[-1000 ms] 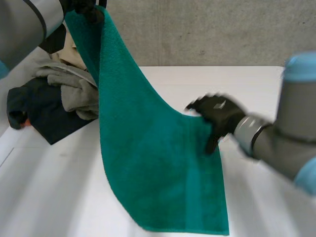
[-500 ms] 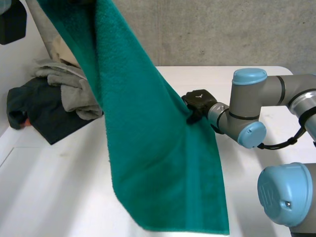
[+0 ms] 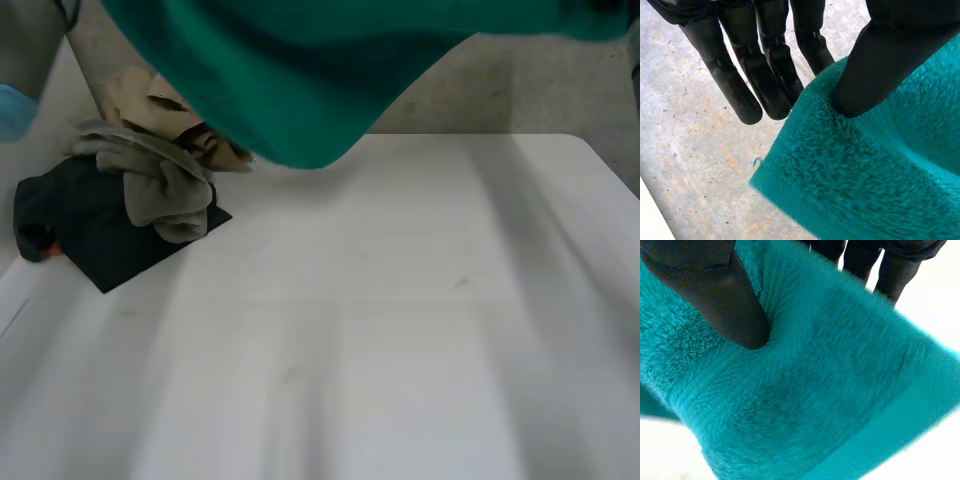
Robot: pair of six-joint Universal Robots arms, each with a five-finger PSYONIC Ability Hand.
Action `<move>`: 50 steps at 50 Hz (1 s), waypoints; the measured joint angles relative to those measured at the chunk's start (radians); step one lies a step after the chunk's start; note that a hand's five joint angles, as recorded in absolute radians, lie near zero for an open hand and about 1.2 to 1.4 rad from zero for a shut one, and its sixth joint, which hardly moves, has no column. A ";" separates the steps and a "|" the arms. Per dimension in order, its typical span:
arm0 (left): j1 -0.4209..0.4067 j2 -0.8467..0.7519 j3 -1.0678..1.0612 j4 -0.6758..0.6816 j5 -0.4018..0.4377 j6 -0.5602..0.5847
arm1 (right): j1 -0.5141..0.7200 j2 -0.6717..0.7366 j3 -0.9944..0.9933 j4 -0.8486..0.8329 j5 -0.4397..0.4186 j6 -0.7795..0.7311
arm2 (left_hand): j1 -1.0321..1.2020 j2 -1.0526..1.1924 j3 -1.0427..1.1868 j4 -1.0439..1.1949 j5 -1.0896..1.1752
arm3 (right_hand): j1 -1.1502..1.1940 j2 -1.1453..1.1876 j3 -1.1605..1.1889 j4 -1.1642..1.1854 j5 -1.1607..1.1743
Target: Fold the laundry.
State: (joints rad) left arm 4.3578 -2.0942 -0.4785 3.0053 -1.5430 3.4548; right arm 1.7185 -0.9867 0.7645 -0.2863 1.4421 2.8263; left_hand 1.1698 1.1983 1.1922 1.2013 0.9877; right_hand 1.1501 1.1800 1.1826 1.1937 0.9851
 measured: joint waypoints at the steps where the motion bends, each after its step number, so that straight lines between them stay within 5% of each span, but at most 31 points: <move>1: -0.003 -0.017 -0.008 0.015 -0.002 -0.003 | -0.004 -0.003 0.034 0.004 -0.012 0.000 | 0.000 0.000 0.000 0.000 0.000 | 0.000 0.000 0.000 0.000 0.000; 16: -0.014 -0.109 -0.470 0.078 0.026 -0.041 | -0.054 0.137 0.426 0.110 -0.113 -0.150 | 0.000 0.000 0.000 0.000 0.000 | 0.000 0.000 0.002 0.000 0.000; 20: -0.015 -0.112 -0.540 0.087 0.037 -0.038 | -0.057 0.160 0.468 0.132 -0.121 -0.214 | 0.000 0.000 0.000 0.000 0.000 | -0.070 -0.113 -0.103 -0.110 -0.081; 21: -0.016 -0.108 -0.575 0.091 0.043 -0.033 | -0.061 0.168 0.483 0.150 -0.121 -0.250 | 0.000 0.000 0.000 0.000 0.000 | -0.318 -0.354 -0.348 -0.355 -0.327; 23: -0.017 -0.102 -0.596 0.091 0.046 -0.026 | -0.066 0.173 0.488 0.170 -0.115 -0.273 | 0.000 0.000 0.000 0.000 0.000 | -0.378 -0.415 -0.406 -0.419 -0.392; 26: -0.016 -0.092 -0.613 0.091 0.048 -0.014 | -0.074 0.175 0.482 0.198 -0.105 -0.283 | 0.000 0.000 0.000 0.000 0.000 | -0.268 -0.316 -0.313 -0.326 -0.293; 28: -0.015 -0.079 -0.625 0.087 0.050 -0.002 | -0.085 0.174 0.470 0.236 -0.096 -0.283 | 0.000 0.000 0.000 0.000 0.000 | -0.004 -0.013 -0.024 -0.035 -0.010; 42: -0.032 0.028 -0.769 -0.091 0.056 0.127 | -0.166 0.044 0.523 0.490 -0.115 -0.400 | 0.000 0.000 0.000 0.000 0.000 | -0.004 0.003 0.002 0.000 0.008; 50: -0.077 0.155 -1.001 -0.407 0.065 0.448 | -0.304 -0.155 0.756 0.888 -0.148 -0.931 | 0.000 0.000 0.000 0.000 0.000 | -0.004 0.003 0.002 0.000 0.012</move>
State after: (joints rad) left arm 4.2804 -1.9388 -1.4791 2.5981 -1.4781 3.9026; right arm 1.4146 -1.1413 1.5204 0.6018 1.2939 1.8955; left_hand 1.1698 1.1985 1.1923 1.2014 0.9877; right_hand 1.1460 1.1826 1.1843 1.1937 0.9972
